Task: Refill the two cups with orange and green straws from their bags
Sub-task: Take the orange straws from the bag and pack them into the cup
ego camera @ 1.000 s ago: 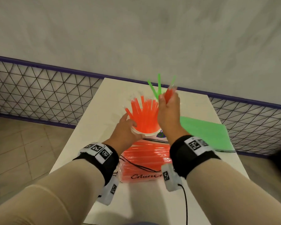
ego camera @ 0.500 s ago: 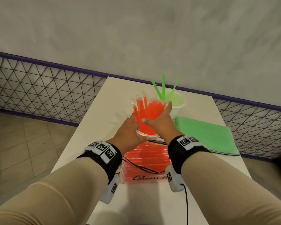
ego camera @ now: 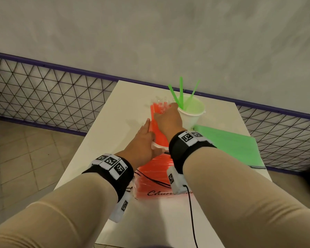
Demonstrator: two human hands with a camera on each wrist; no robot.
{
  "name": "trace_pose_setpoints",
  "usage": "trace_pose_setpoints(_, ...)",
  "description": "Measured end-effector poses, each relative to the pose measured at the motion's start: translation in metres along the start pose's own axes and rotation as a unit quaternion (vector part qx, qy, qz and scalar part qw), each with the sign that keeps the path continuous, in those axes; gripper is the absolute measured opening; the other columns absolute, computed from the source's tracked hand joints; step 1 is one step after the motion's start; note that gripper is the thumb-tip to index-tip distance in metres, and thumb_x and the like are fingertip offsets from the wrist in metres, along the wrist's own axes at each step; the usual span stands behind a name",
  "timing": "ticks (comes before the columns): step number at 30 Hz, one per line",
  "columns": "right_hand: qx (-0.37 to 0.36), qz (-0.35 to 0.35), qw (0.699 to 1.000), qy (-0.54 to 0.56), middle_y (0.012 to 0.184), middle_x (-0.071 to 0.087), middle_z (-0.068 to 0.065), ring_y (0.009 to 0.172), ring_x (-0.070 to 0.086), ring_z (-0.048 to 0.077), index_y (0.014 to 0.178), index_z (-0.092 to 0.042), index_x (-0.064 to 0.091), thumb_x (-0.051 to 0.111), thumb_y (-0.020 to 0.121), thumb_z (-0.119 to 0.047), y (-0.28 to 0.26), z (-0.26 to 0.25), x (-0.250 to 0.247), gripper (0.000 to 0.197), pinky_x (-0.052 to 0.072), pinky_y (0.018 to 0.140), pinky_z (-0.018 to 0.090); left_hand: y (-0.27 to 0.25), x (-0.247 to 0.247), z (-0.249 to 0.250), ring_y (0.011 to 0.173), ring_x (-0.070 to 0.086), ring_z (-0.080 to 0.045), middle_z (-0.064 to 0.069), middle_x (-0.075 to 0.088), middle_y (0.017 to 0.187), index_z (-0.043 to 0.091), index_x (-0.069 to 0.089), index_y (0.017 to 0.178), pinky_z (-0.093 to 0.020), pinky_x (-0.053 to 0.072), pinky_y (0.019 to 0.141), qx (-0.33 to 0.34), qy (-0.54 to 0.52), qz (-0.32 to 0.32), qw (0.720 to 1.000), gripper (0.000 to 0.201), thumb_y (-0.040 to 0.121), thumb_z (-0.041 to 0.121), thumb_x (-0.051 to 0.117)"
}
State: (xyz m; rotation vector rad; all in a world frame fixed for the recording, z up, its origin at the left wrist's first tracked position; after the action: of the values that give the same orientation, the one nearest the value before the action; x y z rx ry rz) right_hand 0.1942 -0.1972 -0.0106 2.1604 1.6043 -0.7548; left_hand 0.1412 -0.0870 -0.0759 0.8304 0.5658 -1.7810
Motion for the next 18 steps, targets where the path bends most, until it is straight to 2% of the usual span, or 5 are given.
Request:
trace_pose_setpoints(5, 0.022, 0.018, 1.000, 0.007, 0.122, 0.061, 0.014, 0.110, 0.060, 0.031, 0.144, 0.000, 0.016, 0.058, 0.095, -0.031, 0.017, 0.006, -0.016, 0.072, 0.048, 0.091, 0.037, -0.007, 0.000, 0.002, 0.150, 0.006, -0.020, 0.000, -0.013, 0.162, 0.021, 0.051, 0.097, -0.035, 0.025, 0.115, -0.017, -0.045, 0.008, 0.999, 0.034, 0.082, 0.042, 0.073)
trace_pose_setpoints(10, 0.064, -0.039, 0.994, -0.073, 0.133, 0.055, 0.016, 0.119, 0.055, 0.035, 0.142, -0.002, 0.021, 0.052, 0.097, -0.038, 0.015, 0.026, -0.014, 0.066, 0.042, 0.101, 0.044, -0.009, -0.003, 0.008, 0.150, 0.007, -0.022, -0.001, -0.009, 0.163, 0.022, 0.052, 0.092, -0.036, 0.026, 0.115, -0.033, -0.050, 0.007, 0.998, 0.030, 0.081, 0.038, 0.074)
trace_pose_setpoints(13, 0.067, -0.056, 0.994, -0.067, 0.144, 0.045, 0.015, 0.128, 0.048, 0.034, 0.150, -0.005, 0.006, 0.062, 0.088, -0.050, 0.010, 0.027, -0.016, 0.095, 0.038, 0.107, 0.050, -0.012, -0.007, 0.010, 0.150, 0.008, -0.019, -0.001, -0.011, 0.163, 0.021, 0.053, 0.094, -0.024, 0.022, 0.107, -0.027, -0.072, 0.006, 0.997, 0.030, 0.080, 0.035, 0.076)
trace_pose_setpoints(16, 0.031, 0.012, 0.999, -0.009, 0.151, 0.031, 0.015, 0.134, 0.041, 0.033, 0.153, -0.016, -0.001, 0.077, 0.075, -0.047, -0.003, 0.020, -0.034, 0.115, 0.039, 0.107, 0.051, -0.021, -0.014, 0.012, 0.148, 0.011, -0.015, 0.001, -0.006, 0.163, 0.024, 0.048, 0.108, -0.023, 0.018, 0.106, -0.031, -0.130, 0.046, 0.990, 0.038, 0.081, 0.027, 0.075)
trace_pose_setpoints(18, -0.036, 0.091, 0.995, 0.008, 0.147, 0.033, 0.012, 0.131, 0.042, 0.029, 0.151, -0.015, 0.011, 0.077, 0.078, -0.038, -0.023, 0.013, -0.051, 0.101, 0.038, 0.107, 0.045, -0.030, -0.018, 0.009, 0.144, 0.020, -0.015, 0.000, 0.016, 0.158, 0.020, 0.044, 0.104, -0.024, 0.022, 0.106, -0.062, -0.149, 0.111, 0.981, 0.034, 0.083, 0.019, 0.071)
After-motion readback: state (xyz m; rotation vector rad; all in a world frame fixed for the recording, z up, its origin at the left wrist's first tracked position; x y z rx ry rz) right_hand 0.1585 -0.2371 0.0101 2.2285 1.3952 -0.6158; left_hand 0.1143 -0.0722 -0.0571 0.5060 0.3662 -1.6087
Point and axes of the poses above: each hand's wrist, its own y-axis towards the middle knuckle, its own x-axis out of the palm, z = x × y, the point moved 1 cm from there along y, towards the middle knuckle
